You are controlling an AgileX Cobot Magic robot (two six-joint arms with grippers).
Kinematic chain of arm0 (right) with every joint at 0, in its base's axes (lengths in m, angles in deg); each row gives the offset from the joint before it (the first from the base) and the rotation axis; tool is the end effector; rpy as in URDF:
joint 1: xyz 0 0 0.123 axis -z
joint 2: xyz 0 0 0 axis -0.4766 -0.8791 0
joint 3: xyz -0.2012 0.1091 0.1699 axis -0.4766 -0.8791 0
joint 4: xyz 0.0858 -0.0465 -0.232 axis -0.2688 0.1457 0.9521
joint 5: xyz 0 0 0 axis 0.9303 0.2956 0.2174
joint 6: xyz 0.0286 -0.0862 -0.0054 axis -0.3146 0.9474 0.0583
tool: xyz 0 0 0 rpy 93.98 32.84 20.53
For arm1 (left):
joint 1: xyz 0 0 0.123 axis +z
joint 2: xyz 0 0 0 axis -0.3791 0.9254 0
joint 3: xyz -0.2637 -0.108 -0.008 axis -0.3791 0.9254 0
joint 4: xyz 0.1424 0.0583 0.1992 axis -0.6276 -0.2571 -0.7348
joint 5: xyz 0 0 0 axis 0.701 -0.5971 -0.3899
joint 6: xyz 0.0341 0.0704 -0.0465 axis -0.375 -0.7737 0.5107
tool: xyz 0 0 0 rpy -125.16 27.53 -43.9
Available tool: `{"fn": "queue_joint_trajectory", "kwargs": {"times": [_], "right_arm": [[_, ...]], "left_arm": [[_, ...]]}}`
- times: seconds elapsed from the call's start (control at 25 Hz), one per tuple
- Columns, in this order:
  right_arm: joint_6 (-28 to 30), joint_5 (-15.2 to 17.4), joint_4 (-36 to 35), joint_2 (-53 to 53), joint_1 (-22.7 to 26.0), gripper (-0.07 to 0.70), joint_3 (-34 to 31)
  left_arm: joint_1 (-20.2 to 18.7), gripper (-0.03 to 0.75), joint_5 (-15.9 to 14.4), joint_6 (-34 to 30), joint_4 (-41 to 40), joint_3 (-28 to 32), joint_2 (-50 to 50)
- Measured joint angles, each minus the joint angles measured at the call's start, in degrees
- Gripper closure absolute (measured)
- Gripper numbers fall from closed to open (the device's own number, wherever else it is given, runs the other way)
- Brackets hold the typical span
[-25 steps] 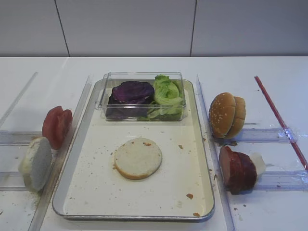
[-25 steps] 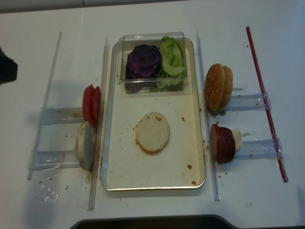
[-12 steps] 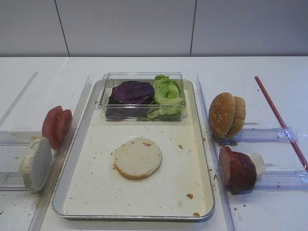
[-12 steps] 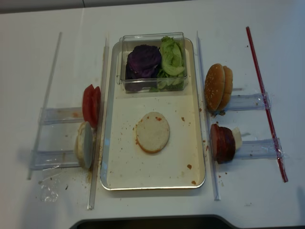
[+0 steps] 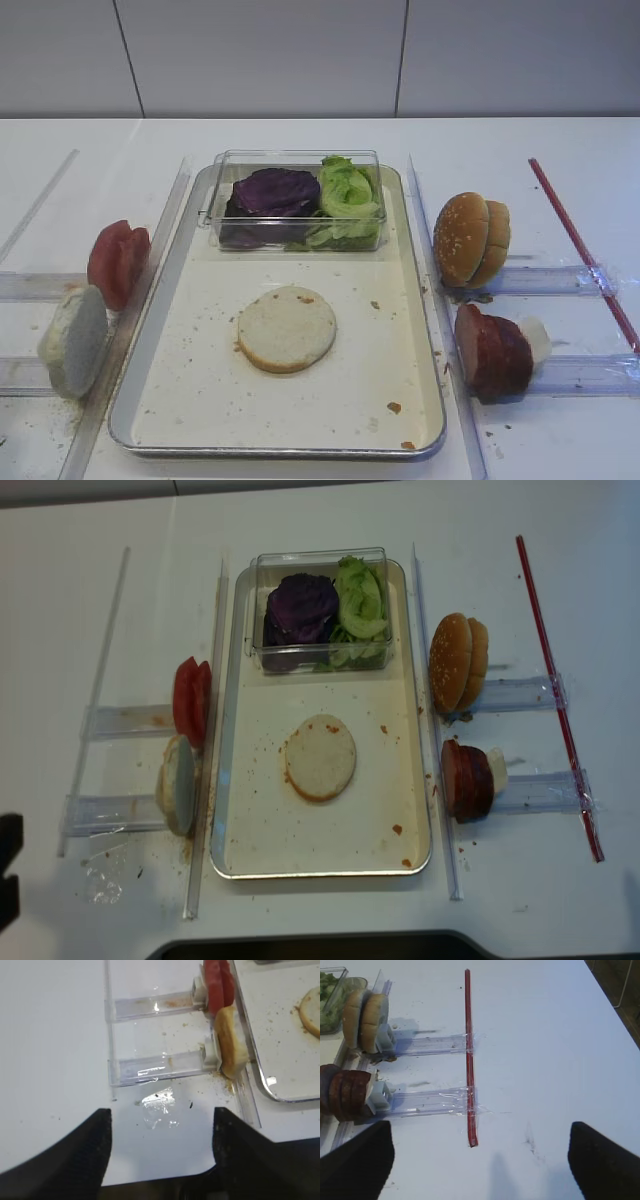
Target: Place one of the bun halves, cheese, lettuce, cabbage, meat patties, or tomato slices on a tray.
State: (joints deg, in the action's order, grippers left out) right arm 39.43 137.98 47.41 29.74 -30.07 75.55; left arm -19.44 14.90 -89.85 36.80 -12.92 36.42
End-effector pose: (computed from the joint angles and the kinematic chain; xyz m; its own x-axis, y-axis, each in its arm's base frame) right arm -0.0070 -0.0032 0.2654 -0.5137 0.0584 -0.8560 0.0377 0.9983 0.0454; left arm 0.0475 -0.0002 0.3395 -0.7412 0.0483 -0.6695 0.0327 0.9988 0.0358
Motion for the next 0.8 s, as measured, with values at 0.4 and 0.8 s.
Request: {"fn": "queue_joint_trajectory", "kwargs": {"times": [0.4, 0.8], "right_arm": [[0.00, 0.00, 0.11, 0.00, 0.00, -0.060, 0.00], [0.00, 0.00, 0.11, 0.00, 0.00, -0.060, 0.00]], "left_arm": [[0.00, 0.314, 2.55, 0.10, 0.10, 10.57, -11.85], [0.00, 0.313, 2.36, 0.10, 0.10, 16.17, -22.82]]}}
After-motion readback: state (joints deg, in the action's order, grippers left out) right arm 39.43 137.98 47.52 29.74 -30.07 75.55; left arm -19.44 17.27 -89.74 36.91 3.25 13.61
